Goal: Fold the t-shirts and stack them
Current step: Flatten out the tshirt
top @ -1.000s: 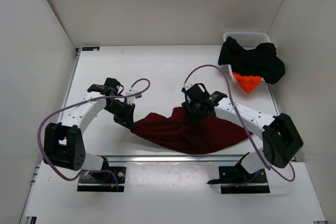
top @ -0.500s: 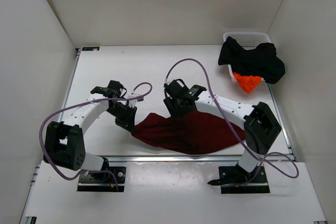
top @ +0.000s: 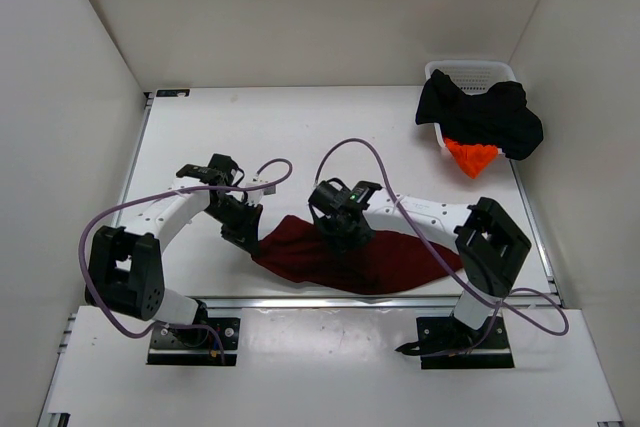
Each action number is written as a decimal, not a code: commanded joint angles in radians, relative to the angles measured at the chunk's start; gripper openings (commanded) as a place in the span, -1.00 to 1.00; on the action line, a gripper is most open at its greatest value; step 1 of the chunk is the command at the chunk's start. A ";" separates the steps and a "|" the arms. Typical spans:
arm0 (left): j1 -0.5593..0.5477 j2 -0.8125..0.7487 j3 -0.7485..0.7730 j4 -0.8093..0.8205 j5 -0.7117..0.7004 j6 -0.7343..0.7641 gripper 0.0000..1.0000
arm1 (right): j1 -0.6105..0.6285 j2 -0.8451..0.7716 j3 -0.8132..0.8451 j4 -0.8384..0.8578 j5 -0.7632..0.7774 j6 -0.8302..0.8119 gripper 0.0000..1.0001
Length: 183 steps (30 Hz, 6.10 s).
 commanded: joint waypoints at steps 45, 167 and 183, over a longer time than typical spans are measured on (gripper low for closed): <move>0.381 0.273 0.808 0.019 -0.219 -0.030 -1.00 | -0.503 -0.358 0.205 0.420 0.016 -0.243 -1.00; 0.085 -0.103 0.693 0.455 -0.787 0.100 -1.00 | -0.454 -0.495 0.234 0.485 0.499 -0.592 -1.00; 0.135 -0.460 0.015 0.241 -0.650 0.082 -1.00 | -0.241 -0.745 -0.240 0.021 0.290 -0.039 -1.00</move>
